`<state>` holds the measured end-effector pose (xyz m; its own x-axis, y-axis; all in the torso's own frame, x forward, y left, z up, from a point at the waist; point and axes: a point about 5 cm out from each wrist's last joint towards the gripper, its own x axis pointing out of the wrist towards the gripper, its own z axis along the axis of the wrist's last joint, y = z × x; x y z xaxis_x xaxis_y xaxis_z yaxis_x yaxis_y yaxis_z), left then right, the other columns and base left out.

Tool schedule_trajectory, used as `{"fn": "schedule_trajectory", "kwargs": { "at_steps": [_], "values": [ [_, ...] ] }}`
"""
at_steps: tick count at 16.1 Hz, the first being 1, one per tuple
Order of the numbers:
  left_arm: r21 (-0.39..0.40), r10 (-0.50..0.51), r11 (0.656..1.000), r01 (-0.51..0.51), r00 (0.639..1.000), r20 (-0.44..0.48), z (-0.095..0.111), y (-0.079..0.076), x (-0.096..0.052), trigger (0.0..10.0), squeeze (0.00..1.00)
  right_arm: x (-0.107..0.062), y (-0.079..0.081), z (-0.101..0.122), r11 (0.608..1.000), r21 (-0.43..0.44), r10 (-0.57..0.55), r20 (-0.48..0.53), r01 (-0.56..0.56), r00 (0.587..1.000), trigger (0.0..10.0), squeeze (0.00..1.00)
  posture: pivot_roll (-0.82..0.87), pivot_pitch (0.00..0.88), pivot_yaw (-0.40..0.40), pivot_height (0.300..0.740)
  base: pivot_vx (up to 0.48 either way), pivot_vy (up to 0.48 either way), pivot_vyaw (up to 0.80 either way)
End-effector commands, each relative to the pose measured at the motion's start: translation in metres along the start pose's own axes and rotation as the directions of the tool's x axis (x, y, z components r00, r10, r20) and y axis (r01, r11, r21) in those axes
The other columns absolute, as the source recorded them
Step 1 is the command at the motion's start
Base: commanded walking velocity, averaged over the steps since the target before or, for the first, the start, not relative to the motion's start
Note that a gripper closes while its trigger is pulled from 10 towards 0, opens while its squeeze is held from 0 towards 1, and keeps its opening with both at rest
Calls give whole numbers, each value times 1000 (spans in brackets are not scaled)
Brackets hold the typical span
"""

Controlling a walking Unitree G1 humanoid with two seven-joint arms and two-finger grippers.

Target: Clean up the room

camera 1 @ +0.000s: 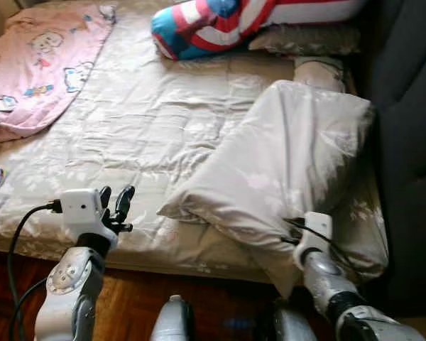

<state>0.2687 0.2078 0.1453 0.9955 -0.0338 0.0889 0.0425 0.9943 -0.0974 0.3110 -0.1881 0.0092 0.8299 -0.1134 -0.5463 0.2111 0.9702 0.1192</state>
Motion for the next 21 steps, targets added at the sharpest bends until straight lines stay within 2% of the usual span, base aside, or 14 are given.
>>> {"fn": "schedule_trajectory", "kwargs": {
  "at_steps": [1,2,5,8,10,12,16,19,21],
  "values": [
    [8,17,1000,-17,1000,-9,-5,3,-1,10000,0,-5,-40,-7,985,51,-165,-30,167,986,0,0,122,202,55,666,0,0,0],
    [4,17,1000,-17,1000,-9,-7,2,0,10000,0,-7,-61,1,969,67,-240,1,239,971,0,0,111,194,52,666,0,0,0],
    [-13,12,1000,-12,1000,-1,-11,-2,4,10000,0,-18,-105,14,915,77,-400,63,395,914,0,0,92,164,45,666,0,0,0],
    [-19,6,1000,-6,1000,8,-11,-4,10,10000,0,-29,-138,29,849,120,-527,102,515,844,0,0,77,150,45,666,0,0,0],
    [-21,0,1000,0,1000,10,-12,-5,12,10000,0,-35,-152,47,804,123,-594,164,581,787,0,0,69,142,49,666,0,0,0],
    [-20,-4,1000,4,1000,8,-14,-5,13,10000,0,-37,-154,58,780,102,-623,217,618,751,0,0,73,144,52,666,0,0,0],
    [-9,-1,1000,1,1000,4,-15,-1,10,10000,0,-32,-141,54,790,53,-608,207,611,767,0,0,88,147,58,666,0,0,0],
    [-4,-1,1000,1,1000,1,-16,1,9,10000,0,-32,-139,56,780,33,-614,235,625,754,0,0,88,147,63,666,0,0,0],
    [-6,-7,1000,7,1000,-1,-17,-1,10,10000,0,-35,-142,65,755,-8,-624,298,656,722,0,0,86,145,63,666,0,0,0]
  ]
}}
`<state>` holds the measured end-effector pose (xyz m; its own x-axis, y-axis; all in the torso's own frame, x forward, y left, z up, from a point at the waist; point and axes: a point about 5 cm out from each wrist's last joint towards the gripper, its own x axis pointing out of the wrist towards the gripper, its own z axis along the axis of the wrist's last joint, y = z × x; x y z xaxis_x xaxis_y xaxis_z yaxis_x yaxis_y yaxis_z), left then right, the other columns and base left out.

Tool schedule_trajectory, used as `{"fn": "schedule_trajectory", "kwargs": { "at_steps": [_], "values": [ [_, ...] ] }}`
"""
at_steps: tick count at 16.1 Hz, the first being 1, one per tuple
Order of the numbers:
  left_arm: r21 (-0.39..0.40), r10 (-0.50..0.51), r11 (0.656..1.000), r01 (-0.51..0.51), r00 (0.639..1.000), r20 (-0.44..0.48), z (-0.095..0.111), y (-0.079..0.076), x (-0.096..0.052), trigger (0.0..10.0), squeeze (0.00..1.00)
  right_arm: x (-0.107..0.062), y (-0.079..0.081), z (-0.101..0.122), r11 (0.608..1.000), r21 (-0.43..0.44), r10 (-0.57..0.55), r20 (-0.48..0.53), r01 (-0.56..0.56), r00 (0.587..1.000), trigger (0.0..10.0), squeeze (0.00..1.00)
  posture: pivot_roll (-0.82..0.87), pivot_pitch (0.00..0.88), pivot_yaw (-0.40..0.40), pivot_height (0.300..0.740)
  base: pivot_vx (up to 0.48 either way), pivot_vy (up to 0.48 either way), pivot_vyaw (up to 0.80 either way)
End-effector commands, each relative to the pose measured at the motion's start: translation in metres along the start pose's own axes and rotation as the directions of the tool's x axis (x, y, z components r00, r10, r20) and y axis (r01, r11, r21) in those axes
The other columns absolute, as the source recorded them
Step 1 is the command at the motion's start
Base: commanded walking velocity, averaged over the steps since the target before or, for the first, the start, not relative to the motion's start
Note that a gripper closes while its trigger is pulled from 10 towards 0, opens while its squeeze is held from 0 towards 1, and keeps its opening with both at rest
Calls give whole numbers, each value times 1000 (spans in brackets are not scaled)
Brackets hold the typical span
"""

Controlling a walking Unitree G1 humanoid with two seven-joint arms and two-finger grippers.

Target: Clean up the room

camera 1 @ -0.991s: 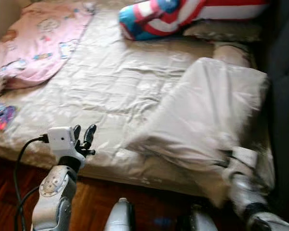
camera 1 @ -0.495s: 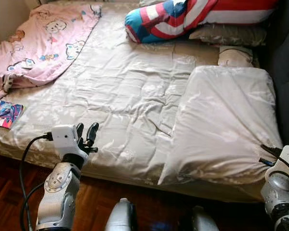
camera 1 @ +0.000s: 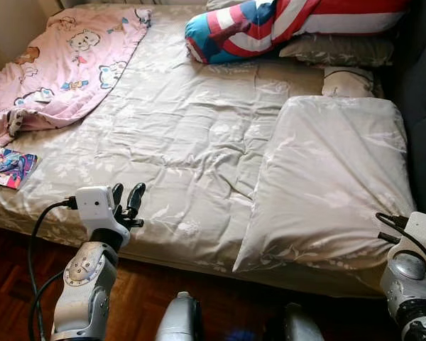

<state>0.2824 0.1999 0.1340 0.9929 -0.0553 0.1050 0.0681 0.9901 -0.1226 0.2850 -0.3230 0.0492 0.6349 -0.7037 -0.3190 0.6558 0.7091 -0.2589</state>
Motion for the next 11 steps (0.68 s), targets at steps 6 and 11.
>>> {"fn": "schedule_trajectory", "kwargs": {
  "at_steps": [6,11],
  "values": [
    [17,18,1000,-18,1000,-16,-5,5,-4,10000,0,6,-18,17,993,-36,-111,86,115,990,7569,0,85,147,52,666,0,0,0],
    [12,21,1000,-21,1000,-19,-7,4,-4,10000,0,3,-11,25,994,-53,-83,164,93,983,10000,1000,83,152,47,666,0,0,0]
  ]
}}
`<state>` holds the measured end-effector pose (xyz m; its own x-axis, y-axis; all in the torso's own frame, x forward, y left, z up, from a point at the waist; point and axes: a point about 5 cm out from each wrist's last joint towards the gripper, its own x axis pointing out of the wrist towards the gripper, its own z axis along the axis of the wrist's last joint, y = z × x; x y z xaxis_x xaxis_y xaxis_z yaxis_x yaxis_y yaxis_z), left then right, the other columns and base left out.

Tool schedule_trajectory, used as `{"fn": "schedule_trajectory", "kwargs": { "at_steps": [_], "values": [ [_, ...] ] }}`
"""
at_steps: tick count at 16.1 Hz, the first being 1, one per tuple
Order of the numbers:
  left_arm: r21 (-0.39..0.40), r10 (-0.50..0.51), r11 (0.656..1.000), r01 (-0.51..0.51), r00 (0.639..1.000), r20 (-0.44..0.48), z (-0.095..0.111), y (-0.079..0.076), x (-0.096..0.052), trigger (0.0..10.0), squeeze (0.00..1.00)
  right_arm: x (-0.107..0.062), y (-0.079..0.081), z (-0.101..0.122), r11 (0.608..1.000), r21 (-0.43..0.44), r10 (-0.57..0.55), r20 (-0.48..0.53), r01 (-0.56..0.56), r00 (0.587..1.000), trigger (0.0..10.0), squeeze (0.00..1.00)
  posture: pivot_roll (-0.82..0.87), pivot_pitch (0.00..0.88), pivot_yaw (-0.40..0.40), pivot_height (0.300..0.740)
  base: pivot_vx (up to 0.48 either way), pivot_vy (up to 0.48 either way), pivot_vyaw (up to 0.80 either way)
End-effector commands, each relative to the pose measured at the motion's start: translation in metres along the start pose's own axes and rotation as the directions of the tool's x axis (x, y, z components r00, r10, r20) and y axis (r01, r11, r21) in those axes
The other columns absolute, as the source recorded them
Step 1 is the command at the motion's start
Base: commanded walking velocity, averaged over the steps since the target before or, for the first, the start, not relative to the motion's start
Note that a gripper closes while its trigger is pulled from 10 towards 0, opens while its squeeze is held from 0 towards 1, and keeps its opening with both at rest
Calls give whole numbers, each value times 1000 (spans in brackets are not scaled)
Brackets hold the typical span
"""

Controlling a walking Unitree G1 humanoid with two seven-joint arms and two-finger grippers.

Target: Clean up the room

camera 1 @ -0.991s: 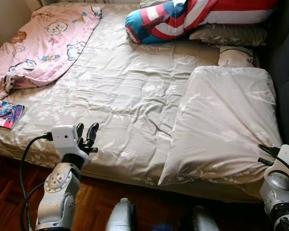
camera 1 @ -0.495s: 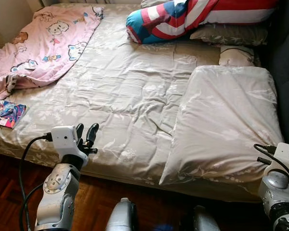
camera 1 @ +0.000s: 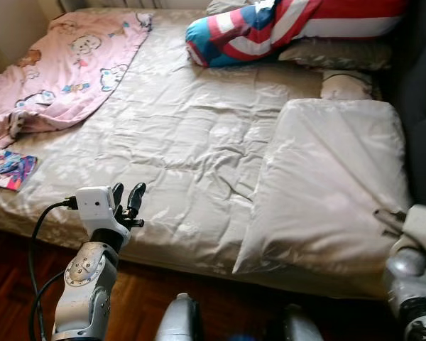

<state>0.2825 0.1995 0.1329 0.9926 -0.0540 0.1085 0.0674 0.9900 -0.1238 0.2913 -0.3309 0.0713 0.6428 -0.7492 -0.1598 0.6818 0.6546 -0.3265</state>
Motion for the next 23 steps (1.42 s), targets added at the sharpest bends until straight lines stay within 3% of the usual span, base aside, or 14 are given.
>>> {"fn": "schedule_trajectory", "kwargs": {
  "at_steps": [1,4,5,6,7,8,9,13,15,19,23],
  "values": [
    [14,23,1000,-22,1000,-21,-6,4,-4,10000,0,1,-2,6,1000,-1,-8,41,8,999,10000,1000,82,153,46,666,0,0,0],
    [10,24,1000,-24,1000,-20,-7,3,-4,10000,0,-1,6,16,999,-25,34,126,-31,991,10000,1000,80,151,45,666,0,0,0],
    [8,23,1000,-23,1000,-21,-7,3,-5,10000,0,-5,13,23,996,-4,86,175,-87,981,10000,1000,80,151,45,666,0,0,0],
    [4,23,1000,-22,999,-26,-10,2,-4,10000,0,-13,30,33,972,24,221,247,-233,944,10000,1000,74,150,42,666,0,0,0],
    [1,24,1000,-24,999,-41,-15,2,-5,10000,0,-23,46,34,936,13,335,281,-352,900,10000,259,59,140,37,666,0,0,0],
    [-2,29,1000,-29,998,-53,-20,2,-5,10000,0,-32,58,32,909,-8,401,292,-417,869,10000,0,57,138,34,666,0,0,0],
    [-2,31,1000,-31,998,-58,-22,2,-5,10000,0,-37,63,29,894,2,429,291,-449,855,10000,0,59,135,30,666,0,0,0],
    [6,81,997,-81,987,-136,-49,10,-13,10000,0,-69,92,-8,760,142,614,165,-634,772,10000,0,38,104,8,666,0,0,0],
    [14,92,996,-91,977,-195,-67,9,-16,10000,0,-78,94,-27,764,79,632,107,-640,767,10000,0,47,97,-2,666,0,0,0],
    [67,67,997,-50,957,-281,-90,13,-21,10000,0,-83,93,-47,760,191,631,17,-621,776,10000,0,44,76,5,666,0,0,0],
    [75,85,995,-63,935,-344,-110,18,-25,10000,0,-87,92,-61,754,184,648,-52,-630,760,10000,0,34,40,-6,696,0,0,0]
  ]
}}
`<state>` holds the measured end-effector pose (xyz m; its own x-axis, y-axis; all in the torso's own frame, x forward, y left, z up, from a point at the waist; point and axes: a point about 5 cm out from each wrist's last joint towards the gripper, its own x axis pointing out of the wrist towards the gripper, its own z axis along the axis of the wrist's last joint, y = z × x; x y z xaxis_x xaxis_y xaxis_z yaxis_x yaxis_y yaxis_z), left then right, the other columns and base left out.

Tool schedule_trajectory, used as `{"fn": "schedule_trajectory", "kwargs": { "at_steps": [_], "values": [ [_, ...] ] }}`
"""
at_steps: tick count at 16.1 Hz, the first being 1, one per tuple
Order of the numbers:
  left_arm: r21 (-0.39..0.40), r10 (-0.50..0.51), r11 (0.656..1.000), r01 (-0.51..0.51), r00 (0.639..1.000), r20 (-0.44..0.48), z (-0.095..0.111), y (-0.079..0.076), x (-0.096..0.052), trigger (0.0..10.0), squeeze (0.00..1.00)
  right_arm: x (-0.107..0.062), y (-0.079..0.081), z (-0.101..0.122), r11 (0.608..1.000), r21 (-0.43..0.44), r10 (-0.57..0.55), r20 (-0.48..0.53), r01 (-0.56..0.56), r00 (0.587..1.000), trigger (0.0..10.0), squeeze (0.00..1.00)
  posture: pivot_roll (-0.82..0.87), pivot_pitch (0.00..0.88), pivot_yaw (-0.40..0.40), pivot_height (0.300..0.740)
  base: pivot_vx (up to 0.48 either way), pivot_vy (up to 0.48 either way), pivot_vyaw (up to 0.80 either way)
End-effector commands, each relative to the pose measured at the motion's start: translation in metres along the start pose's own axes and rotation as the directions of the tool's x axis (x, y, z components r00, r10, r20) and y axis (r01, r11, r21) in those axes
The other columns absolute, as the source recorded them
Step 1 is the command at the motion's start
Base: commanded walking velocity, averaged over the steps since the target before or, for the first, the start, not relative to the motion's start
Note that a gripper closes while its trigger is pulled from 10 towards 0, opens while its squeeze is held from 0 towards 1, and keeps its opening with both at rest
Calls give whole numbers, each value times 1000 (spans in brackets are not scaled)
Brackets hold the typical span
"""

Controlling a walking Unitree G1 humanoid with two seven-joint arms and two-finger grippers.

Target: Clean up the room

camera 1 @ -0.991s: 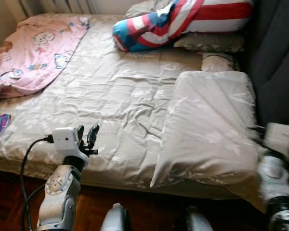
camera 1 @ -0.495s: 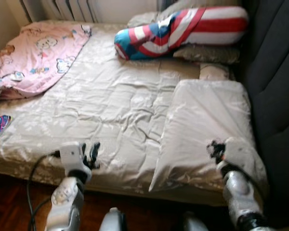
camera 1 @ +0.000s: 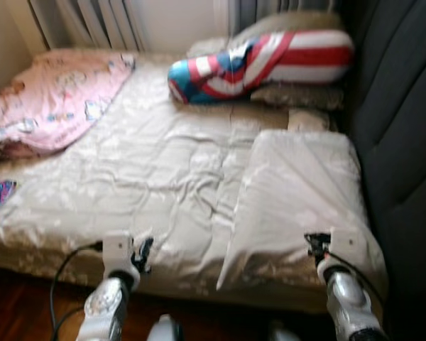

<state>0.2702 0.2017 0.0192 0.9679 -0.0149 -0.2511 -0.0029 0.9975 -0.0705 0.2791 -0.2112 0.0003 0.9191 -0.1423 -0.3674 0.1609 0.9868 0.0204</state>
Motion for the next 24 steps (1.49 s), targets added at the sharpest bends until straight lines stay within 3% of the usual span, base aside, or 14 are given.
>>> {"fn": "schedule_trajectory", "kwargs": {
  "at_steps": [1,4,7,9,12,16,19,24],
  "values": [
    [14,14,1000,-13,1000,-28,-7,1,0,10000,0,-3,4,-11,999,2,43,-55,-43,998,10000,0,31,32,-11,711,0,0,0],
    [24,20,1000,-18,996,-86,-22,-1,0,10000,0,-9,5,-30,998,-28,53,-149,-58,987,10000,0,31,24,-17,740,0,0,0],
    [48,48,998,-40,982,-184,-40,8,-6,10000,0,-20,6,-53,999,-14,48,-244,-53,969,10000,0,31,1,-17,740,0,0,0],
    [-29,85,995,-95,968,-235,-49,10,-8,10000,0,-28,5,-68,999,17,32,-306,-28,952,10000,0,33,0,-14,740,0,0,0],
    [30,49,999,-41,930,-364,-71,1,-17,10000,0,-46,-1,-95,998,37,-36,-435,58,900,10000,0,23,0,-3,740,0,0,0],
    [42,73,997,-61,896,-439,-85,4,-28,10000,0,-51,-4,-100,996,33,-60,-447,84,892,10000,0,8,0,5,740,0,0,0],
    [44,109,994,-101,861,-497,-95,15,-39,10000,0,-52,-4,-102,997,18,-58,-460,75,886,10000,0,14,0,7,740,0,0,0],
    [68,122,993,-101,824,-554,-108,22,-54,10000,0,-55,5,-106,999,11,-34,-477,45,878,10000,0,15,0,14,740,0,0,0]
  ]
}}
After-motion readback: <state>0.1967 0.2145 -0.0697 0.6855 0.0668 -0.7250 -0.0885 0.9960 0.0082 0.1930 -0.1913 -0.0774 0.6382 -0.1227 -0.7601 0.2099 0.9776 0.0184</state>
